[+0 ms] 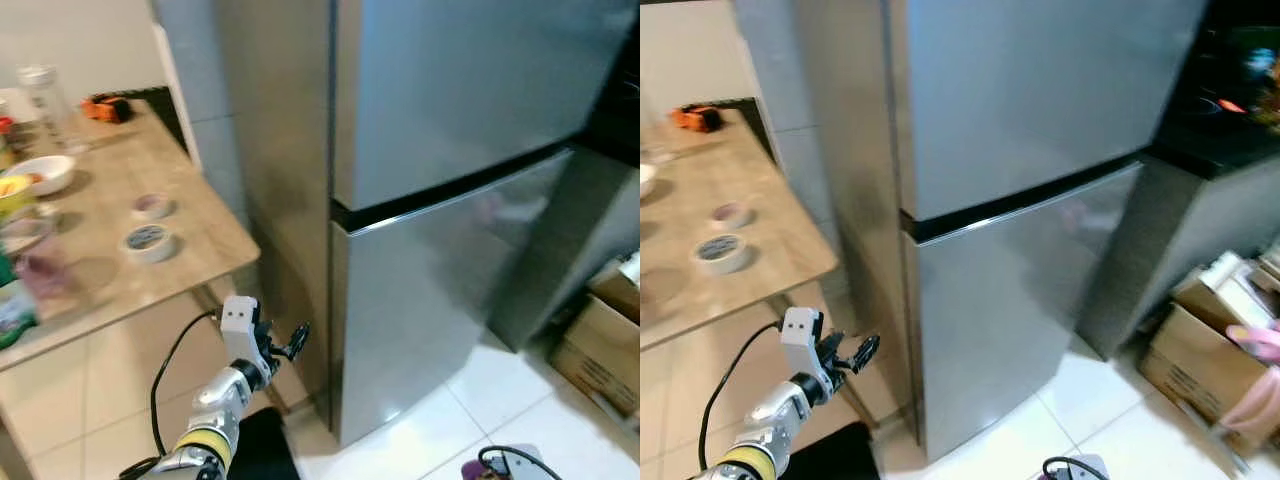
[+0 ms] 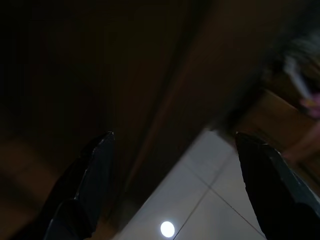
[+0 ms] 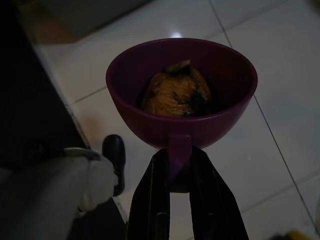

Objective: Restocking fridge

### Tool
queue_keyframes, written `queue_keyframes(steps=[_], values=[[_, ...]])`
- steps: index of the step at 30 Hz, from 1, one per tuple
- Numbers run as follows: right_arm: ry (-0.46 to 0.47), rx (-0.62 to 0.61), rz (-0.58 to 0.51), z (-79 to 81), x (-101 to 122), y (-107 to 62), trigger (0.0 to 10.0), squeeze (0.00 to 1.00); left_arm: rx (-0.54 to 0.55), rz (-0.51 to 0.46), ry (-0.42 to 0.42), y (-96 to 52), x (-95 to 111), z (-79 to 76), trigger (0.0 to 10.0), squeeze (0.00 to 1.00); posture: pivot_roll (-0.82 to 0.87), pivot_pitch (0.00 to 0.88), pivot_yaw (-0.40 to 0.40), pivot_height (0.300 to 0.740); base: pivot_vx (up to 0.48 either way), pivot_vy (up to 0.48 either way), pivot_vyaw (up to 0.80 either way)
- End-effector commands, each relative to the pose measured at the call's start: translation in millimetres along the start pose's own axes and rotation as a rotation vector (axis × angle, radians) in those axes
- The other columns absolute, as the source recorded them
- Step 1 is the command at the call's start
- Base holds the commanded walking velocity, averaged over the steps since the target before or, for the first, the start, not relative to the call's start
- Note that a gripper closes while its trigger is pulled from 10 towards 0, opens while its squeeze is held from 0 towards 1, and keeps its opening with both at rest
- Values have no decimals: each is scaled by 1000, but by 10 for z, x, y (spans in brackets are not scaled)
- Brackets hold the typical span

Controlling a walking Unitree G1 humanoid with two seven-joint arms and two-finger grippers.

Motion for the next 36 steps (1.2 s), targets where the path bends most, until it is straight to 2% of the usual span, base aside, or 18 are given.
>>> queue_keyframes(steps=[1,3,8,12,19,23,24,26,28,30,32,36], values=[[14,-10,17,-9,-71,-16,10000,0,-31,-9,44,26,57,-41,10000,0,-75,0,6,740,0,0,0],[13,-9,18,-1,-88,-21,10000,0,-82,-16,85,49,121,-92,10000,0,-78,0,8,740,0,0,0],[13,-9,19,-5,-101,-25,10000,0,-159,-8,119,70,163,-170,10000,0,-81,0,7,740,0,0,0],[15,-11,18,-15,-96,-25,10000,0,-279,29,182,77,174,-288,10000,0,-83,0,9,740,0,0,0],[16,-6,13,14,-83,-20,10000,0,-313,64,211,26,127,-276,10000,0,-81,0,11,740,0,0,0],[16,-2,11,30,-82,-19,10000,0,-304,45,221,11,171,-244,10000,0,-81,0,11,740,0,0,0],[15,-2,11,29,-83,-19,10000,0,-340,2,198,36,294,-282,10000,0,-81,0,11,740,0,0,0],[15,-3,11,26,-82,-19,10000,0,-376,-7,189,45,328,-326,10000,0,-81,0,11,740,0,0,0],[14,-5,9,16,-74,-18,10000,0,-488,-27,170,67,408,-474,10000,0,-81,0,11,740,0,0,0],[12,-6,7,7,-65,-17,10000,0,-537,-39,180,94,474,-559,10000,0,-81,0,11,740,0,0,0],[10,-7,6,1,-61,-17,10000,0,-539,-49,206,117,525,-581,10000,0,-83,0,9,740,0,0,0],[7,-7,7,-6,-67,-19,10000,0,-473,-111,262,173,762,-521,10000,0,-85,0,5,740,0,0,0]])
Point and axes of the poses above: a point about 5 cm out from each wrist's last joint towards the gripper, its own y axis pointing out of the wrist towards the gripper, its own x axis along the axis of the wrist's last joint, z = x × y, the point moved 3 cm from there along y, pointing out of the wrist towards the gripper, and after that the axes turned 11 degrees about -y, right-handed, at the moved point
